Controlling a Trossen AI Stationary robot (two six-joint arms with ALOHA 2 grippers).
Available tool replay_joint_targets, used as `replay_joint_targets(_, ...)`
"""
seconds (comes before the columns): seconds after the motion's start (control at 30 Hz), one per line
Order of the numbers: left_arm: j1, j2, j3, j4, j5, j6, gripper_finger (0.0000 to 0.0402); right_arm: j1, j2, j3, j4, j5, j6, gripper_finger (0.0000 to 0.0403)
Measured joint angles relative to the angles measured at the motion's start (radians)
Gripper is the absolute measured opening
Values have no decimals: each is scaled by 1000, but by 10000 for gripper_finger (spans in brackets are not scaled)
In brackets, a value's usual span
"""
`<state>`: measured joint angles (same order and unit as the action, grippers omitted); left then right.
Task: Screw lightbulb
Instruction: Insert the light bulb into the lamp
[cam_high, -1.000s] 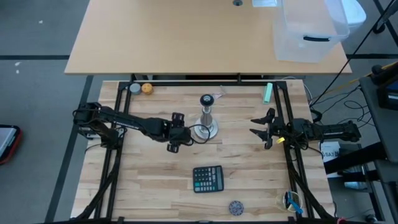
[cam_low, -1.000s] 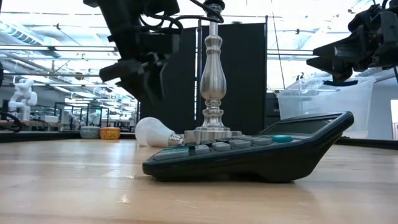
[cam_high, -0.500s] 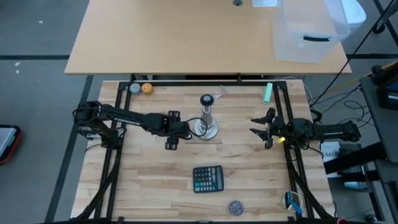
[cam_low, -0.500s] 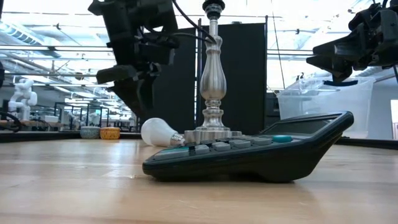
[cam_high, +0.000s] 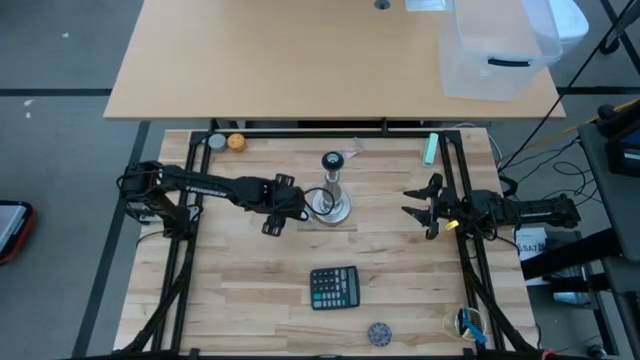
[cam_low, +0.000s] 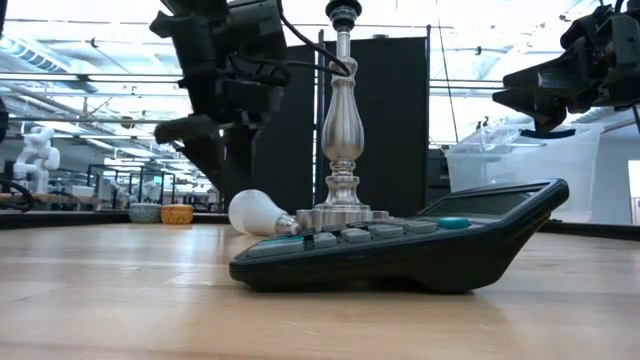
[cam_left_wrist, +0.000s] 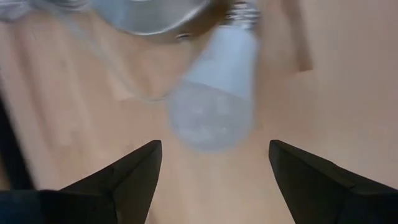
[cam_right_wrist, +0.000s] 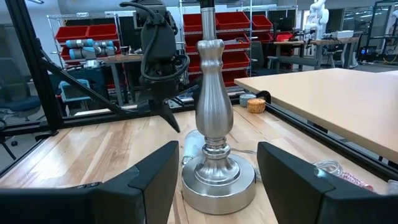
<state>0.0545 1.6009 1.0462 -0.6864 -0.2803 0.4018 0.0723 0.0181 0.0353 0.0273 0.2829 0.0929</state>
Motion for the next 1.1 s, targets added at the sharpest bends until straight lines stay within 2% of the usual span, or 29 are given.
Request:
replay_joint_targets(0.1, -15, 0, 0, -4, -84, 6, 303, 0, 0, 0, 0, 0, 0, 212)
replay_joint_targets(0.33, -58, 0, 32, 2, -173, 43, 303, 0, 0, 0, -1, 0, 0, 212)
replay_joint_targets(0.7, -98, 0, 52, 8, -298, 0, 309, 0, 0, 0, -1, 0, 0, 212)
replay_joint_targets(0.97, -89, 0, 53, 5, -300, -81, 335, 0, 0, 0, 0, 0, 0, 212)
replay_joint_targets(1.1, -85, 0, 53, -36, -240, -83, 337, 0, 0, 0, 6, 0, 0, 212)
